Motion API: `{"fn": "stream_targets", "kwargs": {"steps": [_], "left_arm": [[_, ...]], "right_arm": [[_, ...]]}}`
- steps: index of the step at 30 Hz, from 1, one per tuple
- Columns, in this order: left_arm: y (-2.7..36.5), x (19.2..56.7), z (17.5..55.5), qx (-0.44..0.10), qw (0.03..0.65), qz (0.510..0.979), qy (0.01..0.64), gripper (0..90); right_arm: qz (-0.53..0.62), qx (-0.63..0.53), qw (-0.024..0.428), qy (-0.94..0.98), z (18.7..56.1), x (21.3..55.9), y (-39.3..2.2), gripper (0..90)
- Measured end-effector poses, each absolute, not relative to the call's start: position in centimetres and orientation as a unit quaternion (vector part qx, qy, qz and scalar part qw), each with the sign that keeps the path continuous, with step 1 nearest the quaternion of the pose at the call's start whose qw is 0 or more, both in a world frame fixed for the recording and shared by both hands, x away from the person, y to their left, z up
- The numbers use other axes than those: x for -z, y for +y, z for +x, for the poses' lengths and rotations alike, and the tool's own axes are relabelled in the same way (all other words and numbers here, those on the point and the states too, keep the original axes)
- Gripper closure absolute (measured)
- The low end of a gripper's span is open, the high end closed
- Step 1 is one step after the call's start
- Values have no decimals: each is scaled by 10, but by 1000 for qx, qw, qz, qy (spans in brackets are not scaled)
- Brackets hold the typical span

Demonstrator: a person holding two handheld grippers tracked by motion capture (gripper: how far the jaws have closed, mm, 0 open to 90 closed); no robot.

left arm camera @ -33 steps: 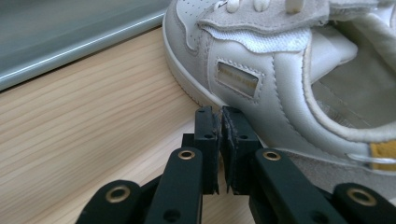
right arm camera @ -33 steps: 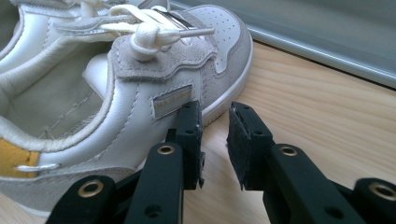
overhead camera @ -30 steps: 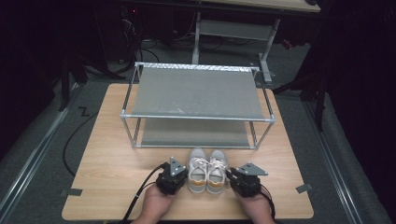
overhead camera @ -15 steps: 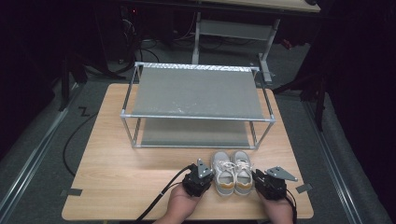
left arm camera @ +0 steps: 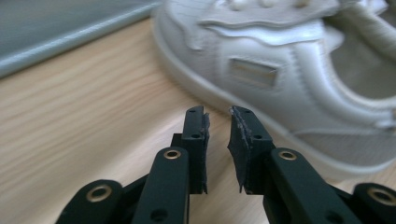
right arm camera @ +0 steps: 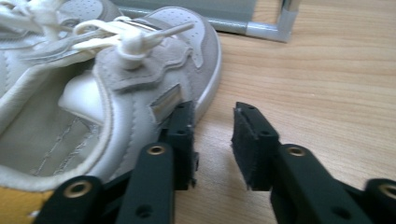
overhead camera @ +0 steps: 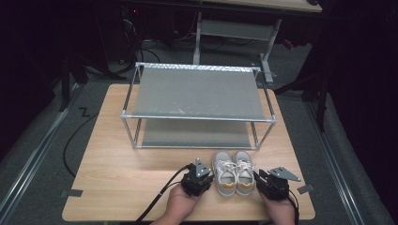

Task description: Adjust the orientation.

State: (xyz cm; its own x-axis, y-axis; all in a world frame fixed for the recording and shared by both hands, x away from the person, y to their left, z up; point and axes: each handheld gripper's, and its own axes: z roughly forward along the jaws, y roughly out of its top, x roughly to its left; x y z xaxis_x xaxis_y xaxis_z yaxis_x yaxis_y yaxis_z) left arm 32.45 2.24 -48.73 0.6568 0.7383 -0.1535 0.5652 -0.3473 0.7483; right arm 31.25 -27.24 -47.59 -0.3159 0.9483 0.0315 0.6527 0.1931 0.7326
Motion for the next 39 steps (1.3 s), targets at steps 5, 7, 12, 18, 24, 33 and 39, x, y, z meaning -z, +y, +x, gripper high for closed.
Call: {"fn": "stream_targets", "kwargs": {"steps": [5, 7, 12, 18, 24, 33, 39], "left_arm": [[73, 475, 324, -138, 402, 801, 420, 681], [128, 461, 324, -162, 400, 781, 452, 610], [207, 451, 316, -197, 393, 755, 487, 483], [254, 460, 310, -192, 393, 727, 530, 457], [265, 457, 312, -175, 428, 711, 530, 447], [253, 457, 314, -175, 429, 739, 489, 443], [250, 459, 316, -169, 431, 745, 480, 443]], "right_arm": [[549, -331, 220, 736, 313, 473, -277, 559], [550, -325, 231, 734, 314, 472, -280, 545], [564, -294, 232, 736, 316, 473, -284, 534], [592, -233, 214, 741, 320, 471, -289, 509], [627, -129, 130, 758, 334, 453, -291, 435], [699, 51, -6, 714, 385, 446, -283, 413], [712, 67, -27, 699, 394, 446, -282, 440]]}}
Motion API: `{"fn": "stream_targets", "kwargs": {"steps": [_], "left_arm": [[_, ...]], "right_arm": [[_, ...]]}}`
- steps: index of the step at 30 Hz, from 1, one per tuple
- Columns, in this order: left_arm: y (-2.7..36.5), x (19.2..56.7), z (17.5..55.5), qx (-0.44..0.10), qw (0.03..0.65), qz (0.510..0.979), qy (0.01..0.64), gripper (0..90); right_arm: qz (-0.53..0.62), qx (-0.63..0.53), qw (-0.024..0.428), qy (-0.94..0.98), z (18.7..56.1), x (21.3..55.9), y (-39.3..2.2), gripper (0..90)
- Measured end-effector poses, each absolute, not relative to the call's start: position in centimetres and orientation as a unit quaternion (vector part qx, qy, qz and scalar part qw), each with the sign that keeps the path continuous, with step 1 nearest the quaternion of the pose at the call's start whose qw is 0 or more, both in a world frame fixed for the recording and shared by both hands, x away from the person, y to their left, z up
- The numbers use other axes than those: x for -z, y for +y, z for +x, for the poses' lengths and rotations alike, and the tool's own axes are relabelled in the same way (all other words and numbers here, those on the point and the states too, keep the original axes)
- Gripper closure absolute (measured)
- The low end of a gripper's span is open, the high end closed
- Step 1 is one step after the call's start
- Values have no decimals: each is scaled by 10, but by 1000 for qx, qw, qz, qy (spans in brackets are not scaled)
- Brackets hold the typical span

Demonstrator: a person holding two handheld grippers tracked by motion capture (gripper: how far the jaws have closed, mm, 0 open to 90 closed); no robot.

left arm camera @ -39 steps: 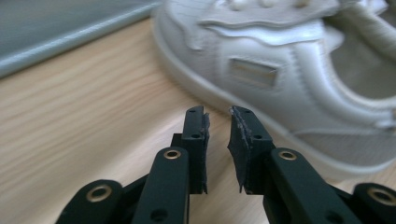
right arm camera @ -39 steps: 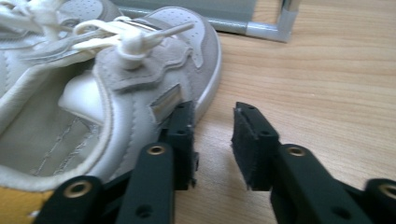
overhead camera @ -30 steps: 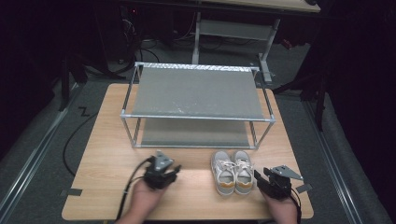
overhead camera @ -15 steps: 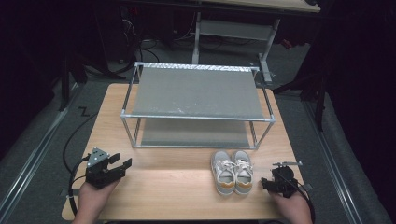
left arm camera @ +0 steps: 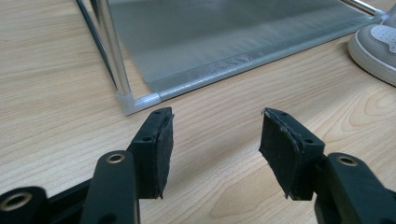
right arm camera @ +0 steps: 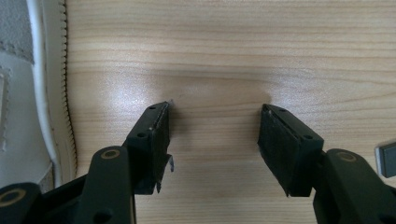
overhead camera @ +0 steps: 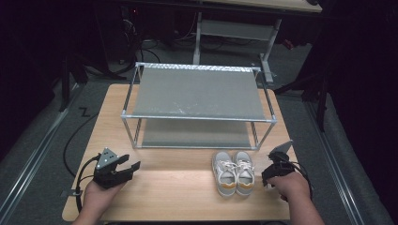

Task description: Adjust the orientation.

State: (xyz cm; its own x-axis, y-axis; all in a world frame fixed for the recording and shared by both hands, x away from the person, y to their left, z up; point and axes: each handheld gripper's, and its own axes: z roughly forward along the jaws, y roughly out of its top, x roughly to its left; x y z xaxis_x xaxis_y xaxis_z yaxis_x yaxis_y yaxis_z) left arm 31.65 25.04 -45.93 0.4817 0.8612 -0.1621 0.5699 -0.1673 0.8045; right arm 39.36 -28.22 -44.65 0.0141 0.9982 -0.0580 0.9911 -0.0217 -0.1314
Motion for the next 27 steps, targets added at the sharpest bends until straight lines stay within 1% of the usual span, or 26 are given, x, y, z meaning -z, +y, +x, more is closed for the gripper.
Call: {"fn": "stream_targets", "kwargs": {"steps": [1, 3, 5, 6, 7, 8, 11, 12, 13, 14, 17, 20, 22, 24, 26, 27], "left_arm": [[250, 460, 316, -169, 431, 745, 480, 443], [251, 460, 316, -168, 431, 745, 481, 441], [251, 460, 316, -167, 431, 745, 482, 441], [251, 460, 316, -167, 430, 744, 483, 441], [252, 461, 316, -168, 429, 743, 486, 441], [252, 461, 316, -168, 429, 743, 486, 441], [254, 461, 314, -167, 429, 739, 492, 441], [254, 461, 314, -167, 430, 738, 494, 441], [255, 461, 313, -166, 429, 737, 494, 441], [255, 461, 313, -167, 429, 737, 495, 441], [255, 462, 314, -166, 427, 738, 496, 441], [255, 463, 314, -165, 426, 739, 495, 440], [254, 463, 315, -165, 424, 741, 493, 440], [254, 463, 315, -165, 424, 741, 493, 440], [254, 463, 315, -165, 424, 741, 493, 440], [254, 463, 315, -165, 424, 741, 493, 439]], "right_arm": [[-714, -66, 26, -697, 393, 446, -281, 472], [-706, -71, 16, -705, 392, 445, -277, 503], [-697, -76, 10, -713, 390, 444, -274, 501], [-700, -76, 14, -710, 390, 441, -270, 497], [-700, -66, 22, -711, 389, 429, -263, 503], [-700, -66, 22, -711, 389, 429, -263, 503], [-694, -58, 18, -718, 389, 406, -253, 527], [-695, -54, 17, -717, 388, 390, -245, 529], [-695, -54, 17, -717, 388, 390, -245, 529], [-693, -49, 15, -719, 388, 378, -238, 528], [-692, -45, 23, -720, 387, 363, -224, 523], [-686, -44, 28, -725, 387, 357, -213, 521], [-678, -44, 38, -733, 387, 354, -194, 521], [-674, -47, 41, -736, 387, 355, -188, 523], [-662, -49, 48, -746, 387, 363, -170, 537], [-662, -49, 48, -746, 387, 363, -170, 537]]}}
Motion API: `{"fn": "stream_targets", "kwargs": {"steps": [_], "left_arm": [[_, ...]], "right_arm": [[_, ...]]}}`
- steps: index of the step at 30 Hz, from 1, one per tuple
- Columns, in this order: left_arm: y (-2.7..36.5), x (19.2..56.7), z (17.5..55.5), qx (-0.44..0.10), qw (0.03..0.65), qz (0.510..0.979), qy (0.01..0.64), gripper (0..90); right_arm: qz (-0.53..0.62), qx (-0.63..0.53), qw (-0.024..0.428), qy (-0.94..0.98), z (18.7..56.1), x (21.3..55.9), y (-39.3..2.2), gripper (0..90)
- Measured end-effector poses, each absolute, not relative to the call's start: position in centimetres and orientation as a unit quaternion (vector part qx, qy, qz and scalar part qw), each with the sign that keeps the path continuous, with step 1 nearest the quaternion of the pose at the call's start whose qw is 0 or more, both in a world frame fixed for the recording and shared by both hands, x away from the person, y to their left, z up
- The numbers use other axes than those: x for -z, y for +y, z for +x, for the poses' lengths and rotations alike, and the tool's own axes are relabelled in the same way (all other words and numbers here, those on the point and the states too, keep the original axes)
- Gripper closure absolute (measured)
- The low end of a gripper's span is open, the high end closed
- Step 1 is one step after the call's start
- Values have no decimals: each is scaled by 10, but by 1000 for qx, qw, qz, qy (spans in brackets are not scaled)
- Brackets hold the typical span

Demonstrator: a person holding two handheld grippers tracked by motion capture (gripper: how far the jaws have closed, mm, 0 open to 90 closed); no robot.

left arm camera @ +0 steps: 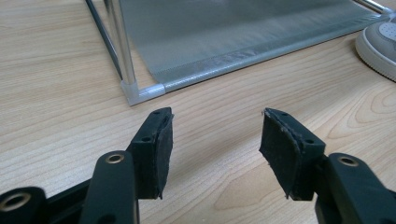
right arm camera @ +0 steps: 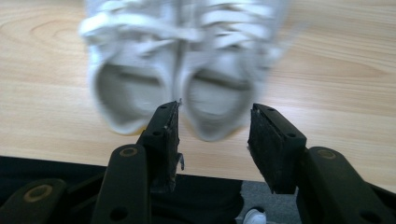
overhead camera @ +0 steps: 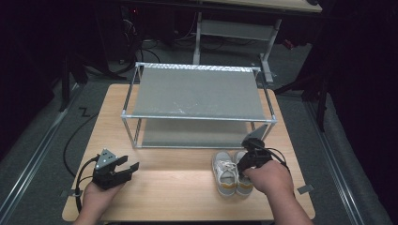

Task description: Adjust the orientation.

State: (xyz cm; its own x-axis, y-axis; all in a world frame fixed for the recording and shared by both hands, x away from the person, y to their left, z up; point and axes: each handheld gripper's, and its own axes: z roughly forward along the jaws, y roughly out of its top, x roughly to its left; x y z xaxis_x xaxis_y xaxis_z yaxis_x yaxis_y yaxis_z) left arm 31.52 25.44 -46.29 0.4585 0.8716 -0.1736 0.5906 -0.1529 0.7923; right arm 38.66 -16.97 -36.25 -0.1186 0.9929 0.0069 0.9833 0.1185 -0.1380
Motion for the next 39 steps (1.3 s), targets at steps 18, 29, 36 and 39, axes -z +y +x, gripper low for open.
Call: {"fn": "stream_targets", "kwargs": {"steps": [18, 29, 36, 39], "left_arm": [[255, 464, 317, -161, 424, 742, 493, 437], [255, 466, 317, -157, 421, 743, 495, 437], [254, 466, 317, -156, 421, 744, 495, 437], [254, 466, 318, -155, 420, 746, 493, 437]], "right_arm": [[-664, -49, 60, -743, 388, 407, -155, 793], [-663, -27, 27, -748, 385, 391, -157, 825], [-668, 0, -1, -744, 386, 380, -160, 827], [-670, 10, -9, -742, 387, 379, -162, 826]]}}
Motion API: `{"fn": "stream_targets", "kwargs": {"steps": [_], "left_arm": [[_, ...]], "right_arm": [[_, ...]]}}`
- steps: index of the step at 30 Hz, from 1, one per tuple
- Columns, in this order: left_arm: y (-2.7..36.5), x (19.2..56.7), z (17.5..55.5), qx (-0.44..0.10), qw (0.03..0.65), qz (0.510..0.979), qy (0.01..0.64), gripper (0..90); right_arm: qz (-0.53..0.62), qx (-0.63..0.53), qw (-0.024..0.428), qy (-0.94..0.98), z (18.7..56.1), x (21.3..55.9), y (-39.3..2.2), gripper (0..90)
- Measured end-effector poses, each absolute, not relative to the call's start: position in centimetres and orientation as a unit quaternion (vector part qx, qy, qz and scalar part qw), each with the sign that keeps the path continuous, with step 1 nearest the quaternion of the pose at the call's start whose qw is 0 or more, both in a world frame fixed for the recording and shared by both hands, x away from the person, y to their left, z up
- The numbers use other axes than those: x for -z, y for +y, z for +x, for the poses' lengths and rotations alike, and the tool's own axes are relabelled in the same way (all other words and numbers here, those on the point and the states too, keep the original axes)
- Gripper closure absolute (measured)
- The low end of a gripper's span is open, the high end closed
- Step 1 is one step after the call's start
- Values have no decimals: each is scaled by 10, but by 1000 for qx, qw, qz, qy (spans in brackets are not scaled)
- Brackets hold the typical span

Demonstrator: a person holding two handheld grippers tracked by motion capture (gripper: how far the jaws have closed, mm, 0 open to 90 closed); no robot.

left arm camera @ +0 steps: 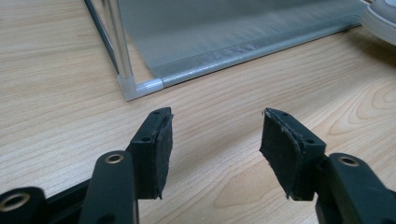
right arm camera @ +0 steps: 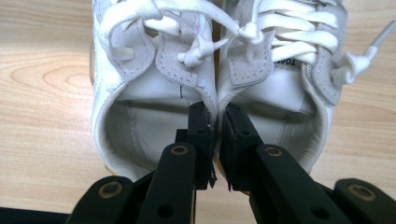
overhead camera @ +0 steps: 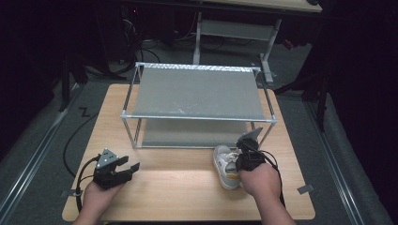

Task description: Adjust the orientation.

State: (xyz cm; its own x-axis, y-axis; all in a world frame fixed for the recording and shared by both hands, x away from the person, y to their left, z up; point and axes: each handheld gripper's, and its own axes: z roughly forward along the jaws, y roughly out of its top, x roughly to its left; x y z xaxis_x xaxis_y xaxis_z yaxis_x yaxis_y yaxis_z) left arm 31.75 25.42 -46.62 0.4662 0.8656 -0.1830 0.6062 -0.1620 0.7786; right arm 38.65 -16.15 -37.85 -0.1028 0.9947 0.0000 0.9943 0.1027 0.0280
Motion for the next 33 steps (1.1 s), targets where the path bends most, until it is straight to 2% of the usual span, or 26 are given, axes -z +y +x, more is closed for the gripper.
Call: {"fn": "stream_targets", "kwargs": {"steps": [18, 24, 33], "left_arm": [[254, 466, 318, -151, 425, 745, 492, 436], [254, 467, 320, -148, 423, 747, 491, 434], [255, 466, 320, -146, 426, 747, 489, 433]], "right_arm": [[662, -58, 81, 743, 402, 373, -145, 829], [663, -79, 103, 737, 421, 390, -138, 828], [673, -85, 111, 727, 436, 404, -131, 827]]}}
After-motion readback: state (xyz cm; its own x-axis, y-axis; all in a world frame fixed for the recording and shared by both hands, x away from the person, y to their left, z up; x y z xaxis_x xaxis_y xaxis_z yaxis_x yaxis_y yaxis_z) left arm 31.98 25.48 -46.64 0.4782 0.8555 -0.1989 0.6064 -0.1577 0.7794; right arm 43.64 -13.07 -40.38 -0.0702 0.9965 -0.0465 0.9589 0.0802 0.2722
